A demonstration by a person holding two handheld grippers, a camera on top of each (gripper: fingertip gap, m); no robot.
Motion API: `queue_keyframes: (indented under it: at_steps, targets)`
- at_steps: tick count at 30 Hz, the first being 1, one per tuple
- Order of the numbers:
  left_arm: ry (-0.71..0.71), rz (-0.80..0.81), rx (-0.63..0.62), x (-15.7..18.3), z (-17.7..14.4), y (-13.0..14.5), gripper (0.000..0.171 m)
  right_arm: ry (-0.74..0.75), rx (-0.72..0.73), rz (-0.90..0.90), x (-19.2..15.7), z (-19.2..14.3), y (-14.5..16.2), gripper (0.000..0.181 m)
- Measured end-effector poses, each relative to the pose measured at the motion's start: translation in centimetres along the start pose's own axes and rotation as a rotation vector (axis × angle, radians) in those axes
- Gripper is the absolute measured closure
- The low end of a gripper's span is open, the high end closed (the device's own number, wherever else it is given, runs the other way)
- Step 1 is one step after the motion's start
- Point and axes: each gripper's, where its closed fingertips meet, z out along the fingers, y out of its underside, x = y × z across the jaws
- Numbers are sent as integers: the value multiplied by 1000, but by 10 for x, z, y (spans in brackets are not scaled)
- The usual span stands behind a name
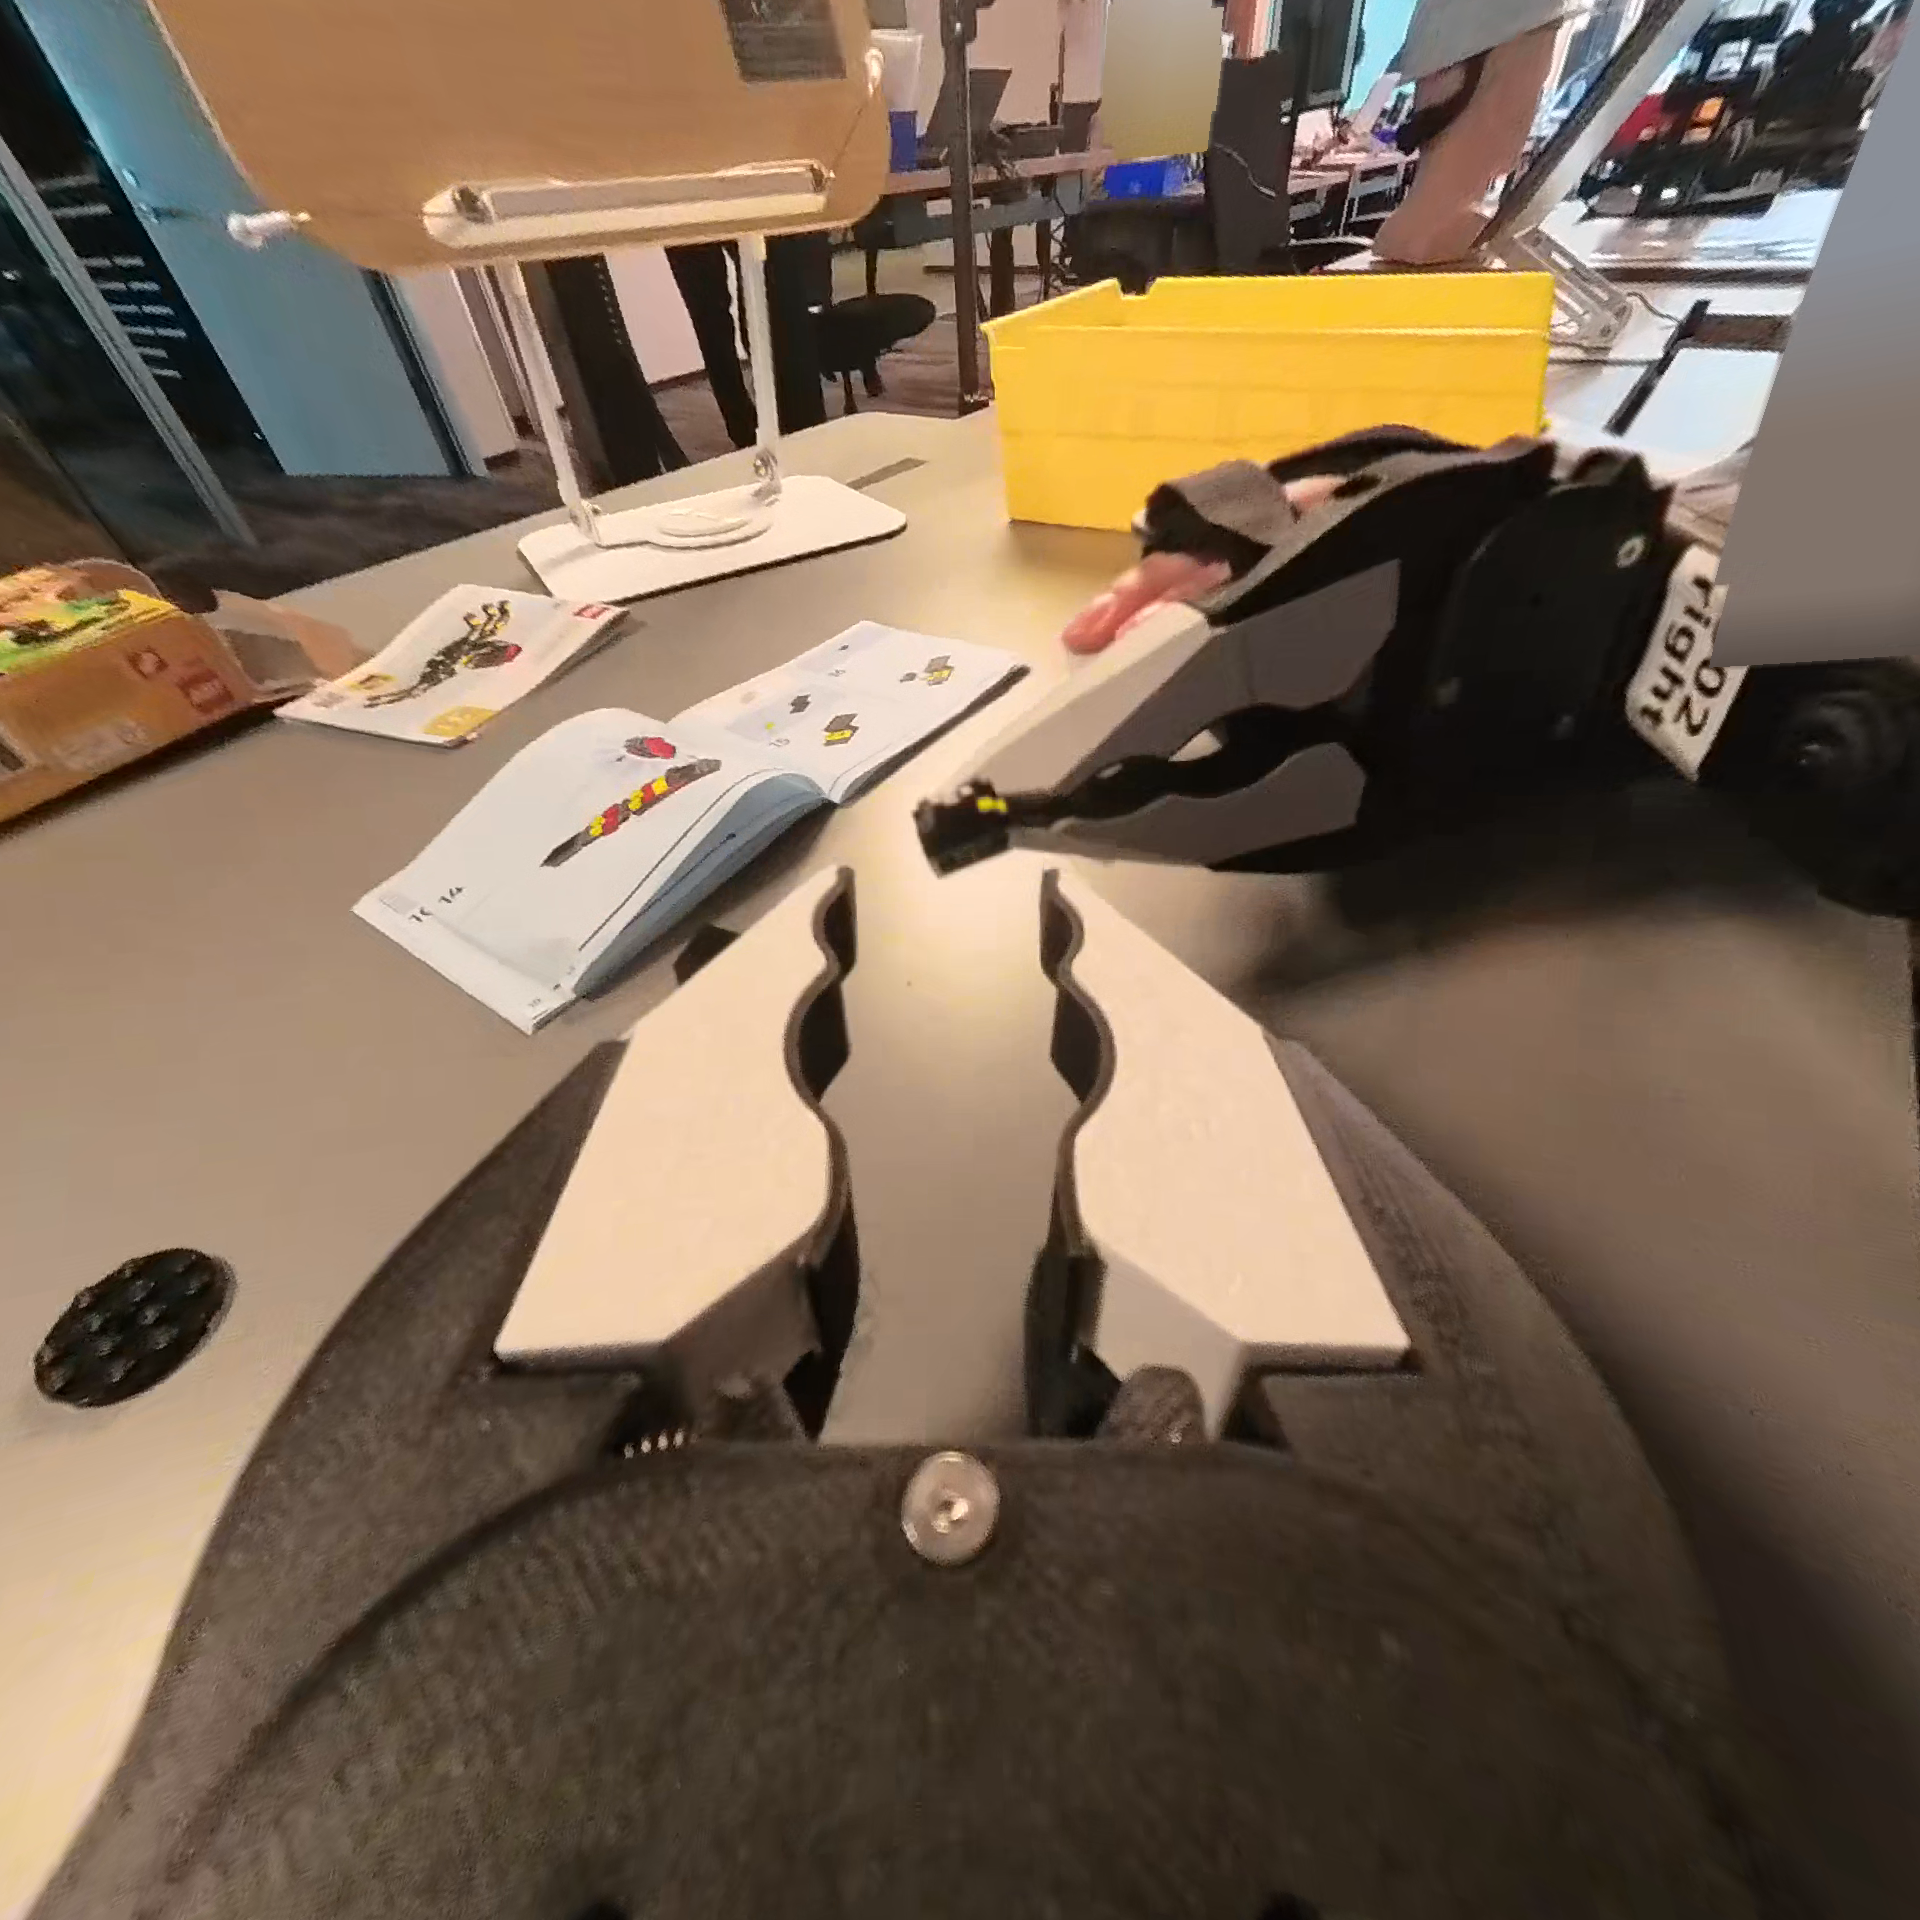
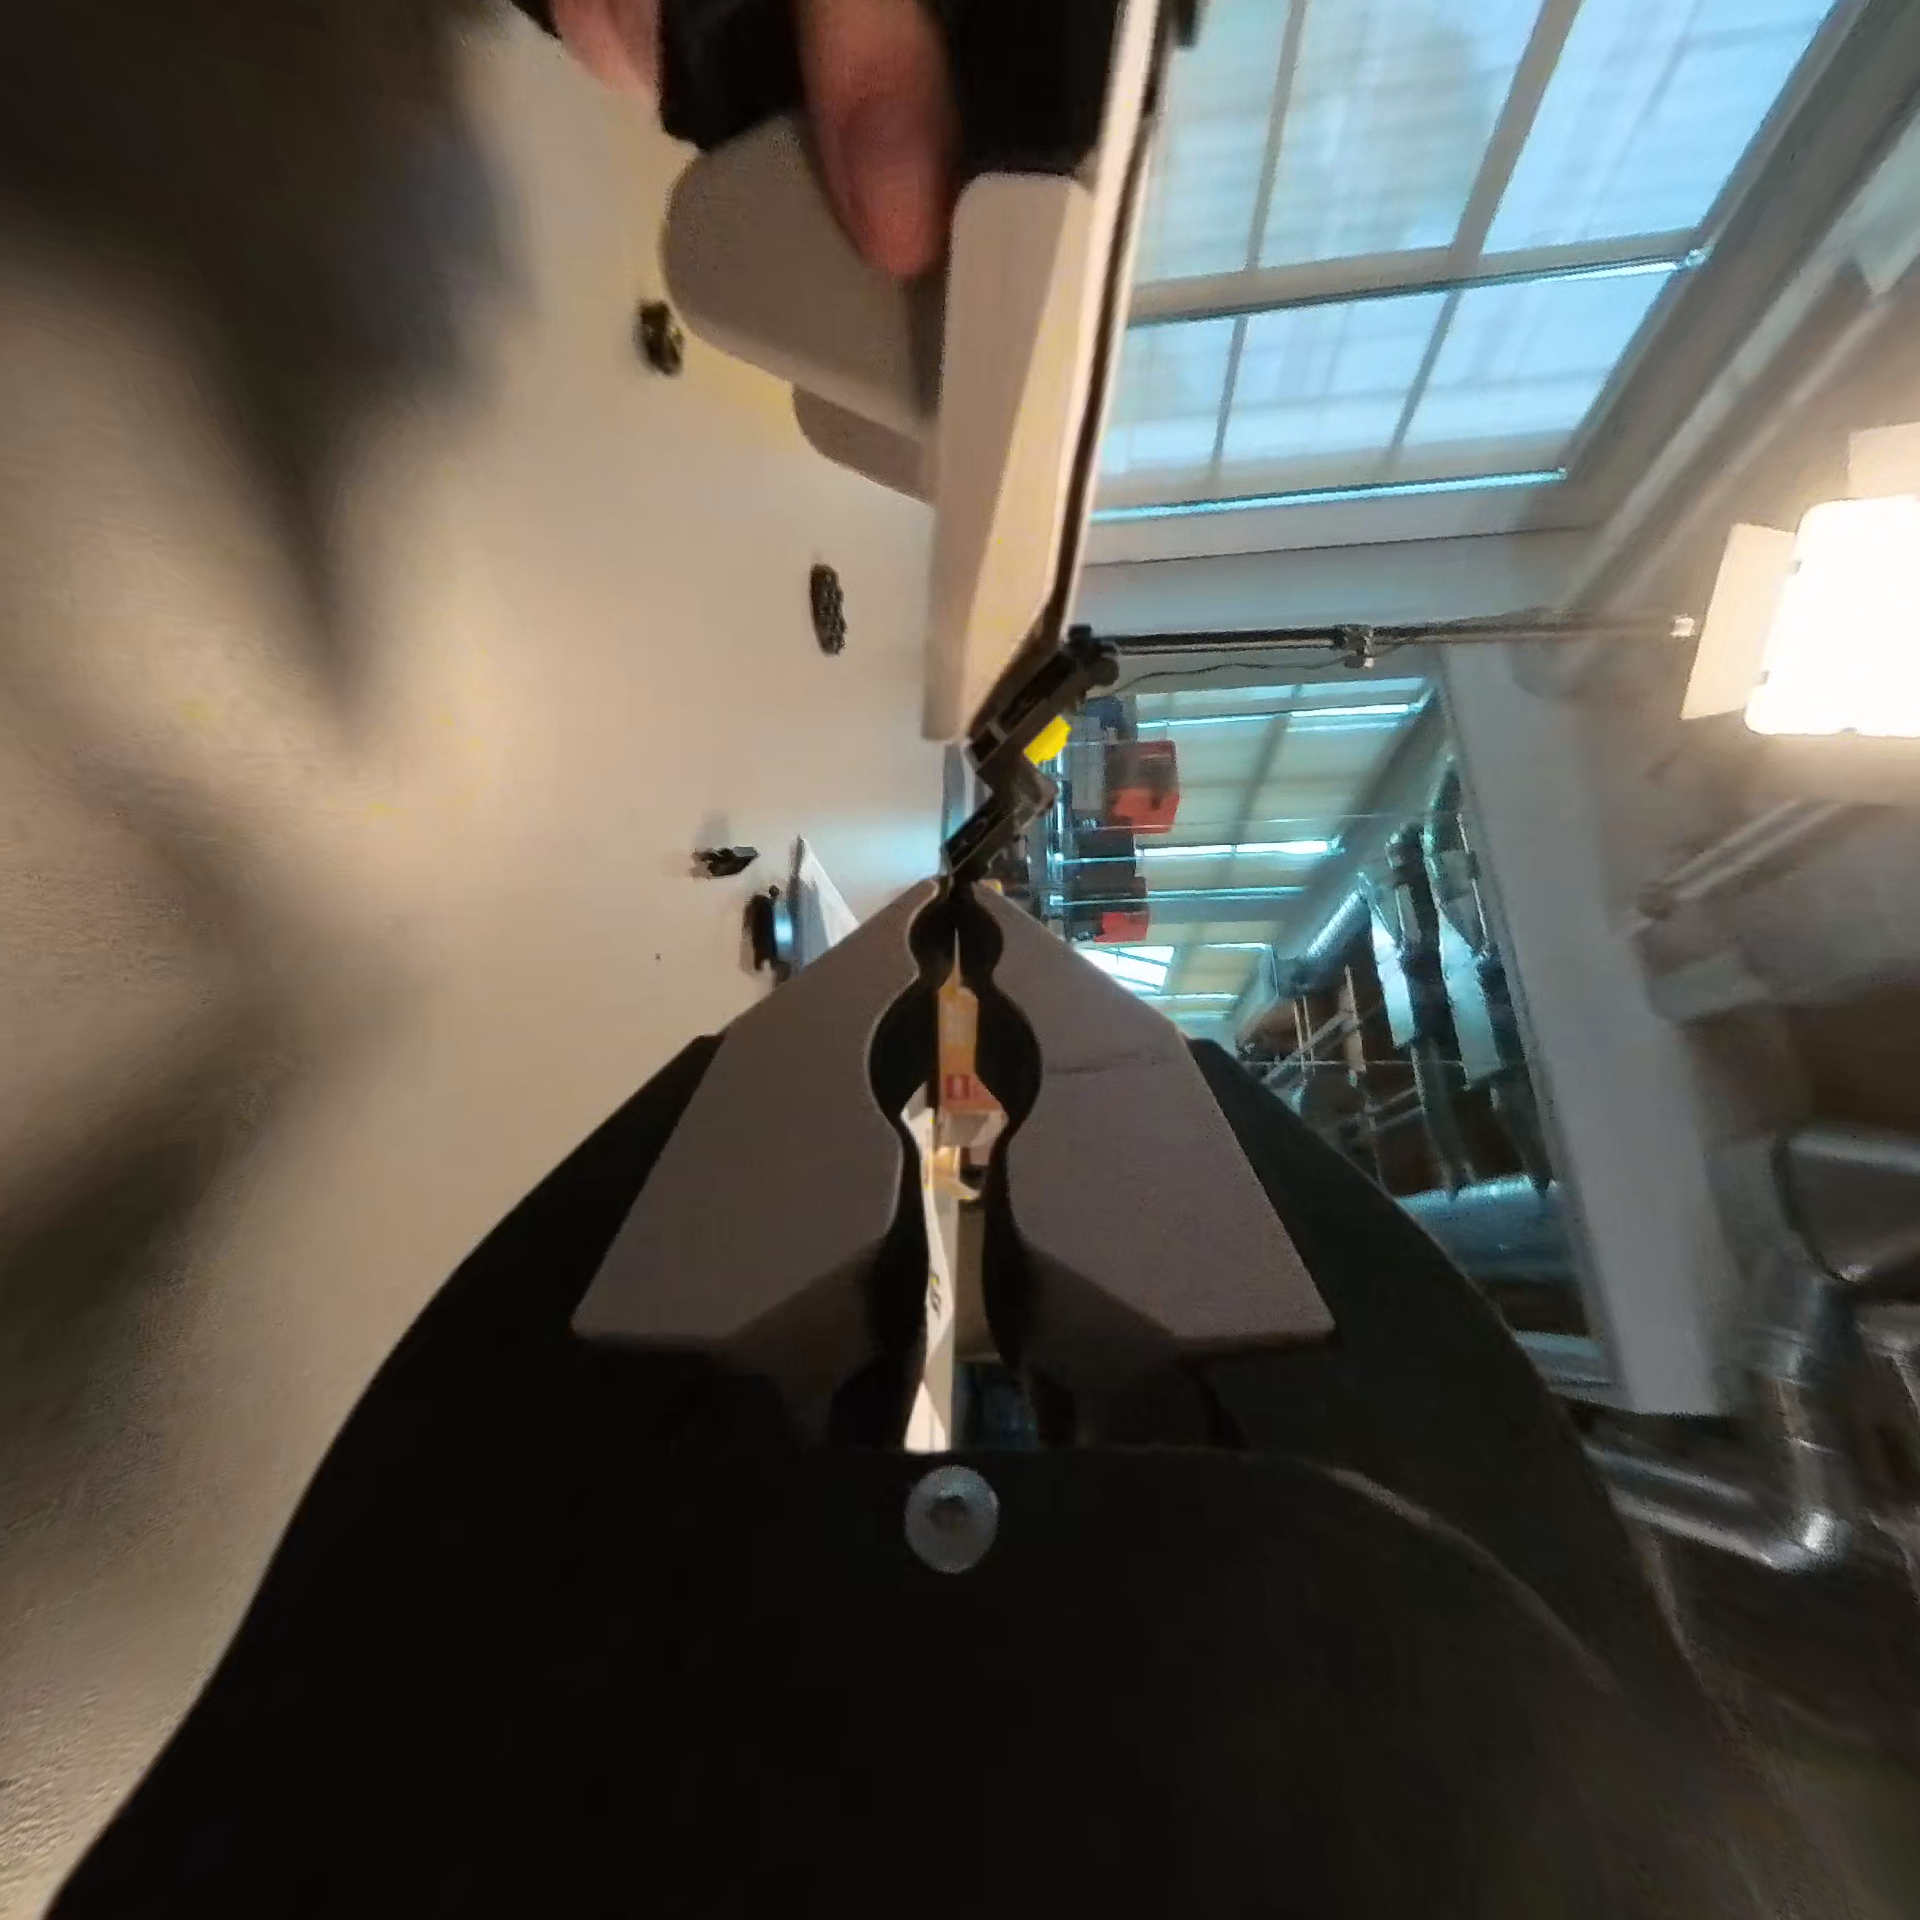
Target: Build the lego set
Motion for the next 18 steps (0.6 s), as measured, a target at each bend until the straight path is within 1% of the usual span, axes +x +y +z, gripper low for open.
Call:
queue_keyframes:
  at_steps: [2,5,6,7,8,9,11,13,15,18]
  targets:
    - [0,22,-19,2,2,2,137,1,-11,-24,-1,0,2,181]
    - [-15,53,-33,3,3,4,140,17,-13,-118,-4,1,-1,181]
    - [-22,55,-36,2,4,4,143,27,-10,-140,-4,0,-3,181]
    - [-31,54,-38,1,4,5,151,38,-6,-156,-3,0,-5,181]
    - [-32,55,-38,1,4,5,168,44,-3,-167,-2,-1,-6,181]
    - [-37,58,-36,0,4,4,171,44,-4,-172,-3,-1,-6,181]
    - [-37,57,-40,0,4,5,171,26,-13,-147,-5,0,-3,181]
    - [-61,36,-16,-4,2,2,171,-24,24,-35,-9,0,-4,181]
    - [-77,-4,15,-10,-1,-2,169,-132,97,175,-15,-3,-10,181]
    - [-79,-49,11,-15,-5,0,163,-259,190,443,-16,-6,-13,153]
